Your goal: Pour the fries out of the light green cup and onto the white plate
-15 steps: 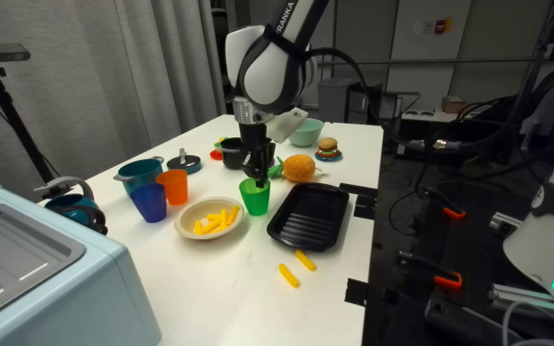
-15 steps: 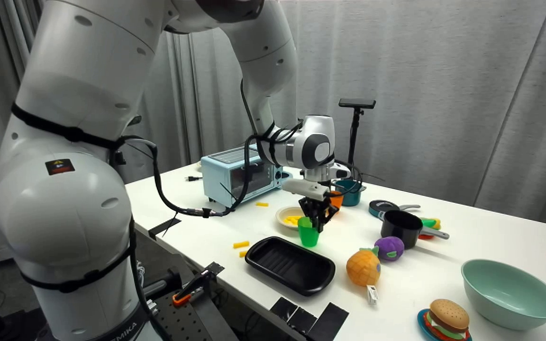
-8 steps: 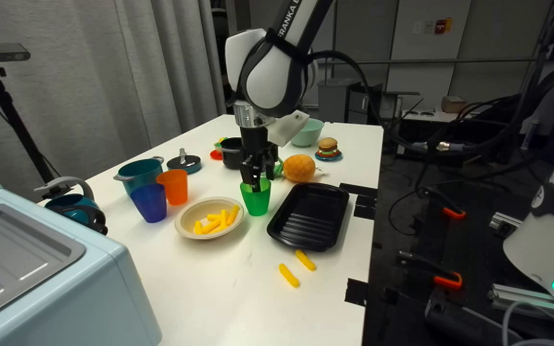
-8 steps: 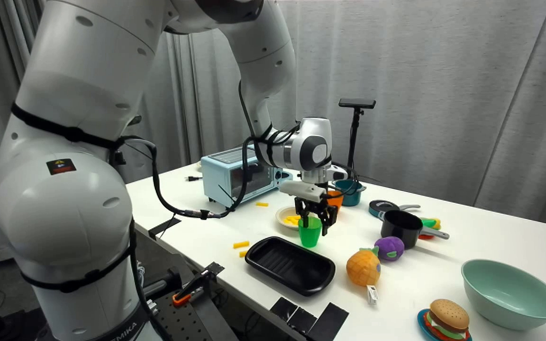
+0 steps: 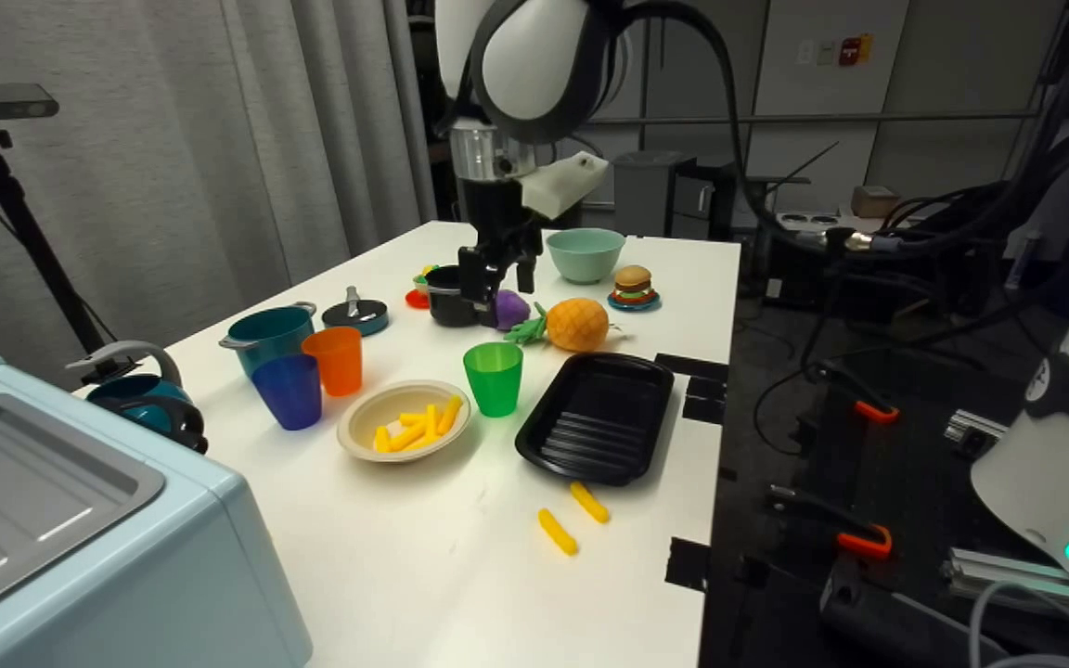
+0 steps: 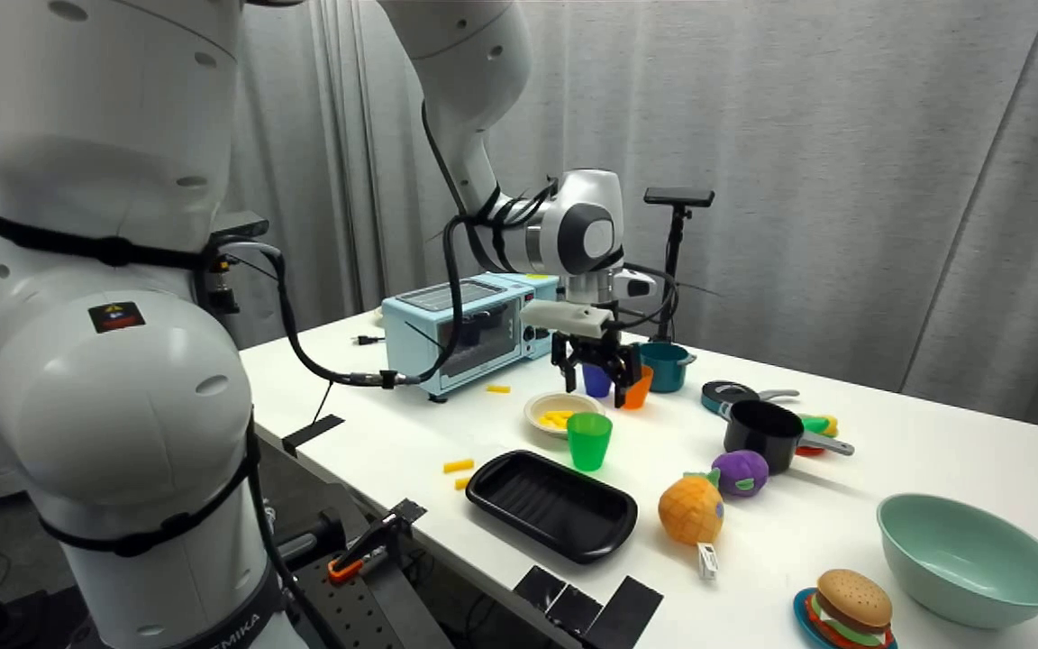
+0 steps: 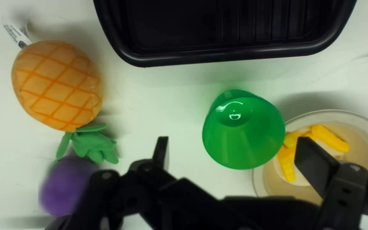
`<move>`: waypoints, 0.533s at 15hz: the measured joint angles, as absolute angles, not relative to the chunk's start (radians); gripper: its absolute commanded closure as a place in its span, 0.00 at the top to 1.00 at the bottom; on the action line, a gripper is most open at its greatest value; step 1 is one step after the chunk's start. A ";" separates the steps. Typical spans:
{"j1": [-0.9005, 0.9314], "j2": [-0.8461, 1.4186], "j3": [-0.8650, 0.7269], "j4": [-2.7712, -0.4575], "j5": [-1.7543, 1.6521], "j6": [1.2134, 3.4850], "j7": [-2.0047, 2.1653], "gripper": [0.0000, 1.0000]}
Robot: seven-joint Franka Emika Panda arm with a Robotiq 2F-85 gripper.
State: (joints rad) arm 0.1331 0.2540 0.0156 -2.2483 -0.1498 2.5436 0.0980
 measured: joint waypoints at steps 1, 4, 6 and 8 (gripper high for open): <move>0.133 0.217 0.021 -2.261 -0.146 2.527 0.095 1.00; 0.133 0.106 0.041 -2.299 -0.126 2.489 0.081 1.00; 0.133 0.041 0.050 -2.322 -0.120 2.474 0.080 1.00; 0.133 -0.005 0.054 -2.343 -0.117 2.471 0.080 1.00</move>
